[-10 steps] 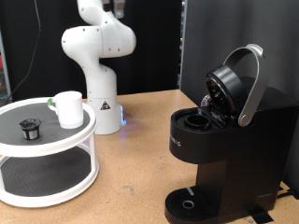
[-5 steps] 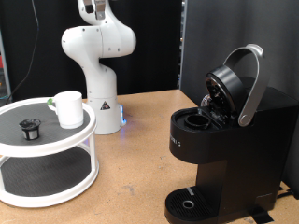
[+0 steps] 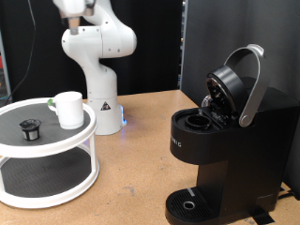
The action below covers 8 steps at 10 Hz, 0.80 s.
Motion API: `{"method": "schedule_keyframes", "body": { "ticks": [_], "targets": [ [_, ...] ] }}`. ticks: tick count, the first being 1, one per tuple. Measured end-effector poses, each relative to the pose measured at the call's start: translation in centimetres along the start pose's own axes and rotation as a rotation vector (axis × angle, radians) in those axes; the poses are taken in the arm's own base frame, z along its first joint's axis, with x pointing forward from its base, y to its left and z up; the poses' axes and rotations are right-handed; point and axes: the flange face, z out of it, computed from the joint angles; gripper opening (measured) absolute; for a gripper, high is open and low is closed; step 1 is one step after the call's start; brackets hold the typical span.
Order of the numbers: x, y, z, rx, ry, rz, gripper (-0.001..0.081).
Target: Make a cup of coffee with the keurig machine
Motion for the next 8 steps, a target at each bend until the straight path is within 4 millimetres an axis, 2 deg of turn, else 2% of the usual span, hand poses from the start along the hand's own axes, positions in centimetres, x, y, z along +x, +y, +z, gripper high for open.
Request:
{"method": "schedule_keyframes", "body": {
  "ticks": [2,5,8],
  "targets": [
    [-1.9,1.5,0.7,0.004,0.008,0.005,0.0801],
    [-2.4,1.8,0.9,-0.009,0.002,-0.005,0.0801],
    [-4.6,3.8,2.1,-0.053,-0.012,0.008,0.0801]
  ]
}}
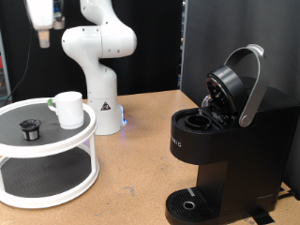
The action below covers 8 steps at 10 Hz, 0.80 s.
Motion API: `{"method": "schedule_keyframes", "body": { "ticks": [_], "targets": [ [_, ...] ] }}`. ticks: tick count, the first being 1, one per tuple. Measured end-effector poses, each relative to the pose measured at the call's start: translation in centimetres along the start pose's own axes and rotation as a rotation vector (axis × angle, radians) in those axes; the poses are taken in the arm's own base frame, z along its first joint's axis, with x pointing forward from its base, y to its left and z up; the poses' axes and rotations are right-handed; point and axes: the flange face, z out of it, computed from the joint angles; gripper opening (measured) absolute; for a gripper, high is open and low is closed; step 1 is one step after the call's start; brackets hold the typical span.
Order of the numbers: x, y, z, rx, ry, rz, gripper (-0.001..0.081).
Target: Make a cup of coffee with the keurig machine
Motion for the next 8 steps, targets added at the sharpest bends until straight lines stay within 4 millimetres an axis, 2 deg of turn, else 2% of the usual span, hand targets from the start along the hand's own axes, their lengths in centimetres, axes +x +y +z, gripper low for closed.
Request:
{"method": "schedule_keyframes", "body": {
  "ticks": [4,8],
  "targets": [
    [-1.6,2.7,2.0,-0.001,0.002,0.019,0.0801],
    [-2.3,4.3,2.6,0.001,-0.003,0.019,0.0801]
  ]
}}
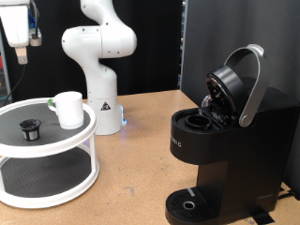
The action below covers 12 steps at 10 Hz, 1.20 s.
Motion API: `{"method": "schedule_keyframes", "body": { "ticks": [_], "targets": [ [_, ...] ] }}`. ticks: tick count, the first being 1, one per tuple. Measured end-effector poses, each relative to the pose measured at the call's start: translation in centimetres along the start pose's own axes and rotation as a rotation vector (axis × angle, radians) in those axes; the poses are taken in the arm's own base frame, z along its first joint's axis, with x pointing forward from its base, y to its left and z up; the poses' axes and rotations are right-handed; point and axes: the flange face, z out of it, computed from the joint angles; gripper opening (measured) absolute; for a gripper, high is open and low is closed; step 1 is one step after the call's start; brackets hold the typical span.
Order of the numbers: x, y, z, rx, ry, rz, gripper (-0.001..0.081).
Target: Make a cup of coffee with the keurig machine
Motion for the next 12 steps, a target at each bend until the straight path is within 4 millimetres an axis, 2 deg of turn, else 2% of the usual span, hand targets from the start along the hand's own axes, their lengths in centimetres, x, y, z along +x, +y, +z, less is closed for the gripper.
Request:
{"method": "schedule_keyframes", "body": {
  "ticks": [3,4,9,12],
  "targets": [
    [0.1,0.3,0.3,-0.001,-0.002,-0.030,0.0801],
    [0.1,0.2,1.0,-0.007,0.004,-0.061,0.0801],
    [0.2,-0.1,7.5,-0.071,0.001,-0.084,0.0801],
    [-0.1,-0.1,10.6,-0.080,0.011,-0.065,0.0801]
  ]
}}
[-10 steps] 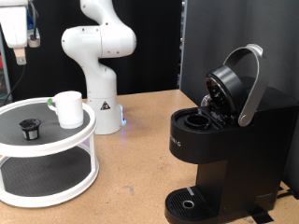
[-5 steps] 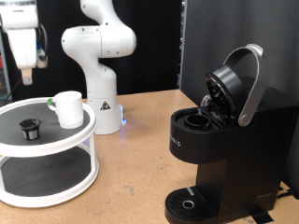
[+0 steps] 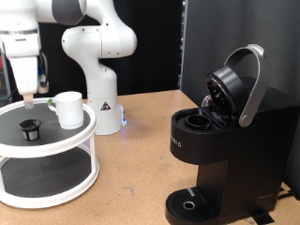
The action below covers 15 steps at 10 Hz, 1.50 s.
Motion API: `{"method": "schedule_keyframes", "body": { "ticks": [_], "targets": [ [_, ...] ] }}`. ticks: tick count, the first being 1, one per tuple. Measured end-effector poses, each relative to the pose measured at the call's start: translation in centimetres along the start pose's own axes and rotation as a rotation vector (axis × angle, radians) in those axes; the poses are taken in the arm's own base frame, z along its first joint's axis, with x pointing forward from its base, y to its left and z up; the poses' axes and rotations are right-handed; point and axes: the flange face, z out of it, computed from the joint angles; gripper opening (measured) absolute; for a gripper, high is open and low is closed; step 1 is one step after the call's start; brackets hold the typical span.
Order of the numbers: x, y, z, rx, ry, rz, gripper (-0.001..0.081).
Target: Make a cup of coffee with the keurig machine
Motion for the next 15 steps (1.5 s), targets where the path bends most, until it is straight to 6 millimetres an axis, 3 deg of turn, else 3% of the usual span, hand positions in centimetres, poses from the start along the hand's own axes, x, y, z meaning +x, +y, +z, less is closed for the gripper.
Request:
{"method": "schedule_keyframes", "body": {
  "ticks": [7,15],
  "targets": [
    [0.3,-1.4,4.7,0.014,-0.003,-0.021,0.0801],
    [-0.5,-1.2,6.8,0.001,-0.033,-0.017,0.0801]
  ]
}}
